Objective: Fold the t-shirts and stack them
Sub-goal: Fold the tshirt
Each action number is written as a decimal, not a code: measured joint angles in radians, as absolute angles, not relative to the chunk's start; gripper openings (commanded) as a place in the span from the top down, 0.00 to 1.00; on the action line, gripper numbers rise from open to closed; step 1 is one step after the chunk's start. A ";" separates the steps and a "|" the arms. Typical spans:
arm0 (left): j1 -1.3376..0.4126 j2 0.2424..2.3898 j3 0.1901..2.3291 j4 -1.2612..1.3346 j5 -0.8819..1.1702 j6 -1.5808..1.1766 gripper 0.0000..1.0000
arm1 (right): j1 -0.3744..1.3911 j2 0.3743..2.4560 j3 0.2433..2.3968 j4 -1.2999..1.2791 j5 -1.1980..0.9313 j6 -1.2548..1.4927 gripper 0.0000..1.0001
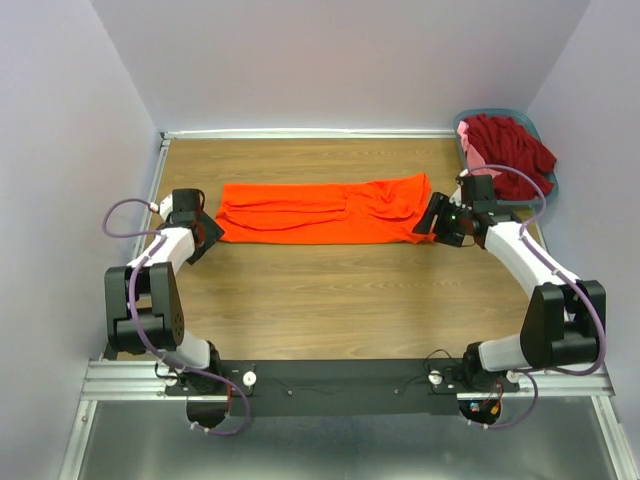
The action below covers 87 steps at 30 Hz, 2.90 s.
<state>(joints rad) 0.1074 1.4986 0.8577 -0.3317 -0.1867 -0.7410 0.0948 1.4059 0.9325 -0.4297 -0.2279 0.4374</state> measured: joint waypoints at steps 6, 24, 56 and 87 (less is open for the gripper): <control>0.107 1.544 0.836 -0.284 -0.165 -0.741 0.22 | 0.076 1.407 0.927 -0.427 -0.222 0.472 0.23; 0.107 1.642 0.864 -0.170 -0.112 -0.761 0.69 | -0.035 1.449 0.807 -0.279 -0.285 0.615 0.25; 0.143 1.657 0.854 -0.127 -0.057 -0.743 1.00 | -0.131 1.629 0.657 0.081 -0.420 0.718 0.99; 0.227 1.156 0.689 -0.442 -0.078 -0.725 0.22 | -0.230 1.179 0.680 -0.440 -0.199 0.556 0.45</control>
<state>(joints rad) 0.2268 1.1561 0.6888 -0.4416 -0.0784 -0.7246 -0.2302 1.1793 0.6796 -0.4400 -0.1989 0.5560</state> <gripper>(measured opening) 0.776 0.554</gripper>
